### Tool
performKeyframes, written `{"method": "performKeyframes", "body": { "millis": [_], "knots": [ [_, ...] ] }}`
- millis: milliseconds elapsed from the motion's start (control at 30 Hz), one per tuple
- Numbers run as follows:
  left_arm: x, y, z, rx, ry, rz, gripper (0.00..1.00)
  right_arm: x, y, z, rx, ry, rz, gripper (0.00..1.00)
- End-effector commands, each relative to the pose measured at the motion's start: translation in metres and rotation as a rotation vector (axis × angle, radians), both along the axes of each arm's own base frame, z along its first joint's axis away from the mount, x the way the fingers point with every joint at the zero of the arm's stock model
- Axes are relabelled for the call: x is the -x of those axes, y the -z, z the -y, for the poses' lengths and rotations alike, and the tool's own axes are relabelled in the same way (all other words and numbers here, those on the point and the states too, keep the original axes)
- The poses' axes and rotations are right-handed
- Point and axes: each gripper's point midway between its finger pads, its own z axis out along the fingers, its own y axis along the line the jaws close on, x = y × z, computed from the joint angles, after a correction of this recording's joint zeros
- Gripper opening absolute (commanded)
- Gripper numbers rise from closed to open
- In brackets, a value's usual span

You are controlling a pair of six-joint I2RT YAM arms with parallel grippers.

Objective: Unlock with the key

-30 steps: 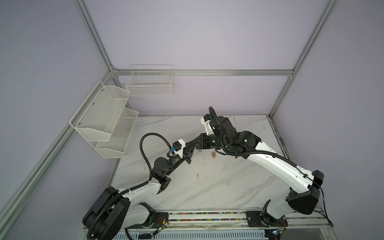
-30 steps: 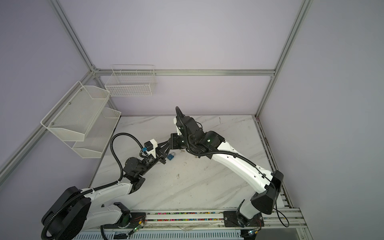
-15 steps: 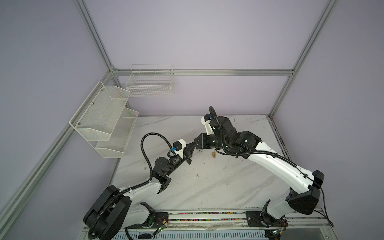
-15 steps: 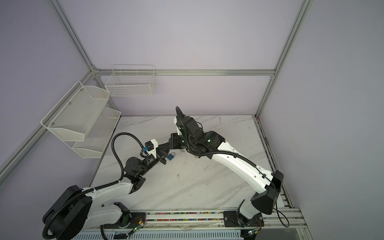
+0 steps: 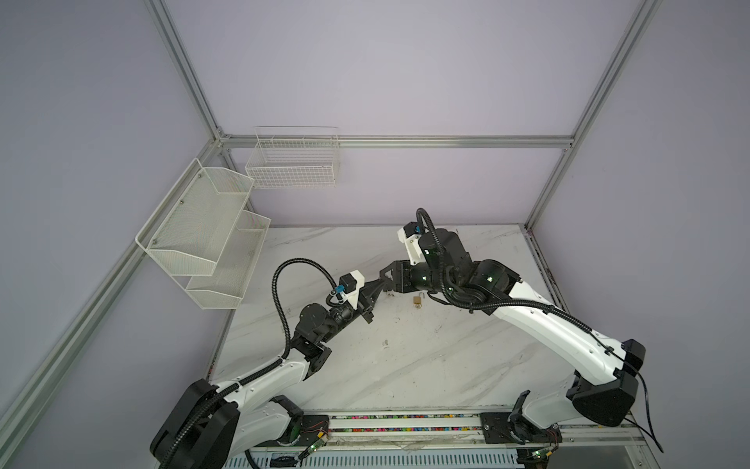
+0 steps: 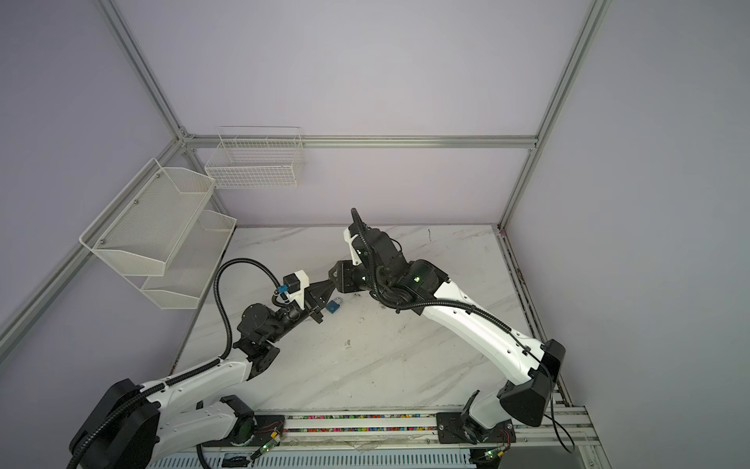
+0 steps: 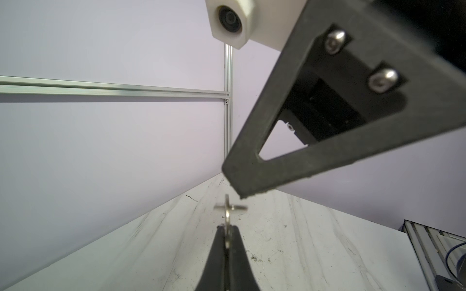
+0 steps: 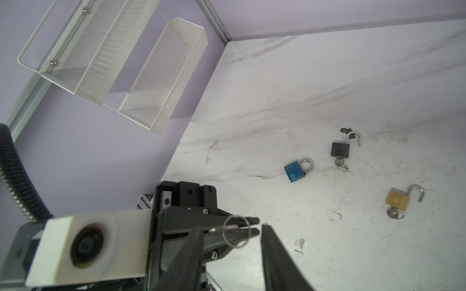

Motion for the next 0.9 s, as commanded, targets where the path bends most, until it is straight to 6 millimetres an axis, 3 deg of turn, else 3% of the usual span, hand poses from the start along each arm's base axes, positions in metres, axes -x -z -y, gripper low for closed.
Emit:
{"method": "performKeyframes", "body": {
  "millis": [0, 167, 367, 633, 867],
  "knots": [
    [0.003, -0.027, 0.003, -0.02, 0.029, -0.033, 0.0, -0.002, -0.017, 0.01, -0.047, -0.063, 0.111, 0.52],
    [0.008, -0.018, 0.012, -0.127, 0.096, -0.156, 0.0, 0.009, -0.018, -0.004, -0.11, -0.265, 0.183, 0.59],
    [0.016, -0.025, 0.016, -0.168, 0.154, -0.229, 0.0, 0.017, 0.001, -0.007, -0.102, -0.383, 0.2, 0.58],
    [0.027, -0.038, 0.023, -0.167, 0.236, -0.219, 0.0, 0.01, 0.015, 0.002, -0.121, -0.416, 0.188, 0.48],
    [0.026, -0.043, 0.027, -0.158, 0.265, -0.223, 0.0, 0.015, 0.013, 0.009, -0.153, -0.451, 0.196, 0.26]
  ]
}}
